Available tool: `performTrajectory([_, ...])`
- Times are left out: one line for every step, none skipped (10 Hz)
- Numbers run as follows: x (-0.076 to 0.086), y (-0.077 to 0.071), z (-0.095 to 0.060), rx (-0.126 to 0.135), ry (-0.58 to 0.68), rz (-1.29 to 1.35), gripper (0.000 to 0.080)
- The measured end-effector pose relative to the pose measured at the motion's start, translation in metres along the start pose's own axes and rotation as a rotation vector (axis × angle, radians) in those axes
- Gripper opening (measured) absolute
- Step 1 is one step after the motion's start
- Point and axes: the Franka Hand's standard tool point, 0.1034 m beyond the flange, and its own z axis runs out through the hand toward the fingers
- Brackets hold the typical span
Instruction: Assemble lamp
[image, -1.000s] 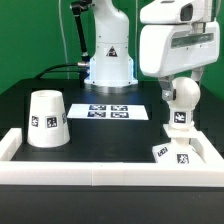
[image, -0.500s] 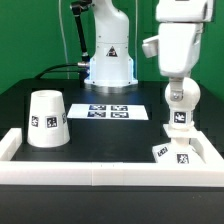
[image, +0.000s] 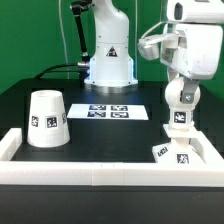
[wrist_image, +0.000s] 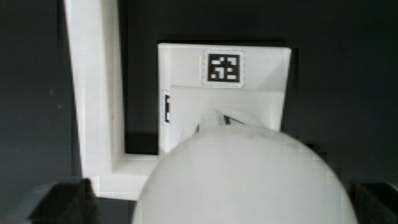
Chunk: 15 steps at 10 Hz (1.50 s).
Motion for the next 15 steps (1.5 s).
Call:
performTrajectory([0.0009, -0.0003, 0.0007, 0.000, -0.013, -0.065, 0.0699])
performTrajectory([0.0033, -0.0009, 0.0020, 0.001, -0.020, -0.102, 0.0699])
performTrajectory([0.0069, -0.0019, 0.0047, 0.003, -0.034, -0.153, 0.0699])
performTrajectory([0.0095, -0.0026, 0.0065, 0.004, -0.044, -0.183, 0.0699])
performTrajectory([0.0106, -0.0031, 0.0076, 0.005, -0.044, -0.150, 0.0699])
performTrajectory([0.0100, -0.0040, 0.0092, 0.010, -0.044, -0.149, 0.0582])
performTrajectory([0.0093, -0.0040, 0.0093, 0.010, -0.044, -0.147, 0.0582])
performTrajectory([0.0089, -0.0041, 0.0093, 0.010, -0.044, -0.146, 0.0577])
performTrajectory([0.0087, -0.0041, 0.0093, 0.010, -0.044, -0.137, 0.0577])
performTrajectory([0.0085, -0.0041, 0.0094, 0.009, -0.045, -0.113, 0.0577])
performTrajectory([0.0076, -0.0041, 0.0094, 0.009, -0.045, -0.111, 0.0577])
performTrajectory([0.0063, -0.0046, 0.0096, 0.010, -0.043, 0.020, 0.0577])
performTrajectory([0.0072, -0.0052, 0.0097, 0.010, -0.045, 0.161, 0.0577])
performTrajectory([0.0080, -0.0061, 0.0098, 0.014, -0.048, 0.292, 0.0577])
performTrajectory([0.0078, -0.0064, 0.0099, 0.019, -0.052, 0.382, 0.0577])
